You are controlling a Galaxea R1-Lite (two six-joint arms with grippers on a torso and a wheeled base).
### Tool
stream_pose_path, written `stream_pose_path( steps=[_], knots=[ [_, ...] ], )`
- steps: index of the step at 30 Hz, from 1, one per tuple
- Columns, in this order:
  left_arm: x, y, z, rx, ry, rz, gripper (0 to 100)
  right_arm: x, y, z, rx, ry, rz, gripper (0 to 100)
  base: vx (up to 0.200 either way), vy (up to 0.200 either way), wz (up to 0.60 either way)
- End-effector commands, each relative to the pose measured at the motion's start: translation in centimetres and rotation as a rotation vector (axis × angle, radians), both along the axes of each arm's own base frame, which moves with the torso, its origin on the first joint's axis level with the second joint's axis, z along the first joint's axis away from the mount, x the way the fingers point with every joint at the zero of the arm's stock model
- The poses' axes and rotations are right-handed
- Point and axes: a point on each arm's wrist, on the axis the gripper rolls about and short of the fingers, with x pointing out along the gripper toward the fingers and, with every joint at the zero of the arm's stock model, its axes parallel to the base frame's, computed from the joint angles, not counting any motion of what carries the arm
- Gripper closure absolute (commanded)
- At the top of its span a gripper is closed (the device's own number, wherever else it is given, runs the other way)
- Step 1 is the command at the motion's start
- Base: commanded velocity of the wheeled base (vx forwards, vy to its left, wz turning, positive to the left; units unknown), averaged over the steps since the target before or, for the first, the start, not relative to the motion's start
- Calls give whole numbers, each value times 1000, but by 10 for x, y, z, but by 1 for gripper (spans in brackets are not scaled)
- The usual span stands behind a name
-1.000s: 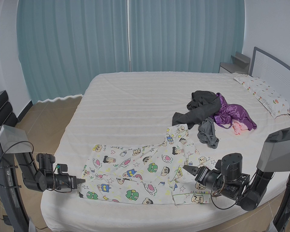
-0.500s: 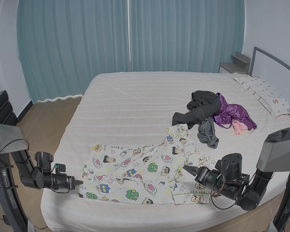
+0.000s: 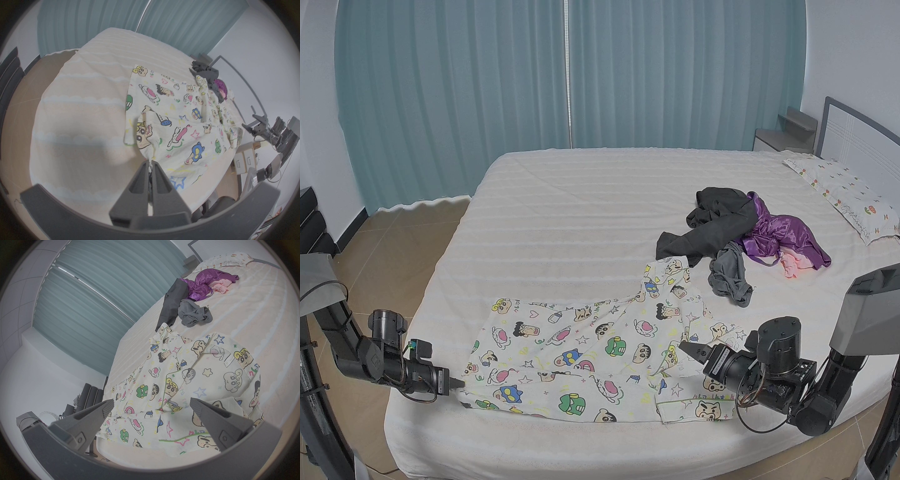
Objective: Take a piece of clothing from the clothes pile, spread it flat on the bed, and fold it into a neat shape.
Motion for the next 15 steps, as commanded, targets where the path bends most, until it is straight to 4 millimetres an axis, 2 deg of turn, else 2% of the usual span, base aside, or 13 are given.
stream_pose_path(
  steps=[1,15],
  knots=[
    [3,1,5,41,-4,-9,100,0,0,0,-1,2,0,0,0,0,0],
    [-6,0,1,66,61,-80,100,1,0,-2,-4,6,-1,0,0,0,0]
  ],
)
